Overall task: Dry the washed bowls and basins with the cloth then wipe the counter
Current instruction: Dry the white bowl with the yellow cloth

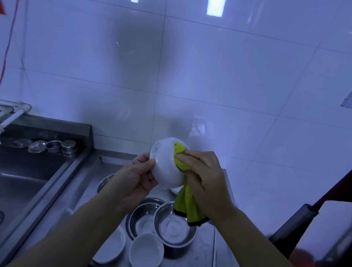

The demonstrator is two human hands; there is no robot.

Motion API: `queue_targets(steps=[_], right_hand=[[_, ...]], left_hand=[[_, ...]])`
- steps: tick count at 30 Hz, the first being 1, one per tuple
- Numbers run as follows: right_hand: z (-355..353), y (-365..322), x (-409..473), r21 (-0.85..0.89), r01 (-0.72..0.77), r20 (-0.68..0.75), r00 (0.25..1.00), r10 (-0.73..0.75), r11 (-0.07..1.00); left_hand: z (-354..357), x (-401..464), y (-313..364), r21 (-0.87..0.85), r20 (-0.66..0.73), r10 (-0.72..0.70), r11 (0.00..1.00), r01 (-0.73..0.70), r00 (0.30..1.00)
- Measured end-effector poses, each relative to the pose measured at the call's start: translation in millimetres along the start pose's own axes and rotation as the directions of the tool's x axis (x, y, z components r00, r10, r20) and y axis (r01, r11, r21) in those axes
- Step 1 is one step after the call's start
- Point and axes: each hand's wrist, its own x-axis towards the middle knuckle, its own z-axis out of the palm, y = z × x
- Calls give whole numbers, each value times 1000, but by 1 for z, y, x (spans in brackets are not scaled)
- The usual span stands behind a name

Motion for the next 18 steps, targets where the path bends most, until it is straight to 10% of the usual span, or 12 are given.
queue_targets(steps=[10, 18], right_hand=[[40, -1, 2, -179, 59, 12, 998, -57, 982], [33, 22, -9, 85, 72, -95, 993, -64, 994]], left_hand=[[32, -1, -11, -97, -70, -21, 995, 14, 997], [30, -8, -12, -280, -164, -105, 958, 55, 981]])
